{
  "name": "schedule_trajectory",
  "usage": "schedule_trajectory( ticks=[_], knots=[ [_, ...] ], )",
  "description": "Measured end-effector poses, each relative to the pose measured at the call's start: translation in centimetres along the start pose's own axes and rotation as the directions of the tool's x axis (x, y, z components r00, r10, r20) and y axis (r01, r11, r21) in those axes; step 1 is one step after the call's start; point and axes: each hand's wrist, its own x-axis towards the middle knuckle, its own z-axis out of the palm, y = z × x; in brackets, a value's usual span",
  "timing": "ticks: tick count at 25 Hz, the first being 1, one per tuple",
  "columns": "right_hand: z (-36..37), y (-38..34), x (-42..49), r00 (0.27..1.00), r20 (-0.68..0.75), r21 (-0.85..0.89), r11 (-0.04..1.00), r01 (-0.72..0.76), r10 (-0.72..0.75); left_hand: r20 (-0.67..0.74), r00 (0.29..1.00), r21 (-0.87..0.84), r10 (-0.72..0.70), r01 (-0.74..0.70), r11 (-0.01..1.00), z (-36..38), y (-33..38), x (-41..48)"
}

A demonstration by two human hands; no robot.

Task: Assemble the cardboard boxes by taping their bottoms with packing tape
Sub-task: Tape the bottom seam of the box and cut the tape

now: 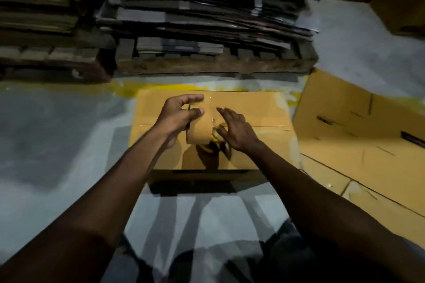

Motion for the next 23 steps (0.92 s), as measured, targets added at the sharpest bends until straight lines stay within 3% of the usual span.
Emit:
schedule_trajectory(
  ticks=[2, 8, 11, 14, 17, 20, 23],
  knots=[
    [-3.0, 2.6, -1.2, 0.998, -0.056, 0.179, 0.984, 0.000, 0.011, 0.044, 0.999, -0.122, -0.023, 0.028, 0.992, 5.6, 0.9, 1.9],
    [-10.3, 14.3, -3.9, 0.890, -0.282, 0.591, 0.796, -0.134, 0.359, 0.104, 0.990, -0.244, -0.100, 0.123, 0.962, 23.0, 3.8, 10.1],
    [-10.9, 17.8, -3.6, 0.902, -0.199, 0.683, 0.714, -0.153, 0.383, 0.071, 0.985, -0.301, -0.158, 0.172, 0.938, 27.1, 2.5, 14.0],
    [-8.8, 20.1, -2.9, 0.926, -0.214, 0.710, 0.700, -0.072, 0.312, 0.125, 0.976, -0.124, -0.179, 0.195, 0.973, 28.2, 0.8, 17.5],
    [-6.7, 22.0, -1.4, 0.860, -0.322, 0.757, 0.653, -0.018, 0.397, 0.182, 0.961, 0.145, -0.207, 0.182, 0.973, 28.5, -0.1, 19.5],
    [-6.1, 22.6, -0.7, 0.805, -0.351, 0.816, 0.578, 0.012, 0.479, 0.217, 0.959, 0.242, -0.181, 0.126, 0.962, 29.2, -0.5, 21.1],
    [-6.3, 22.5, -0.2, 0.730, -0.421, 0.805, 0.592, 0.027, 0.539, 0.298, 0.946, 0.356, -0.125, 0.012, 0.934, 29.1, -1.9, 24.0]
  ],
)
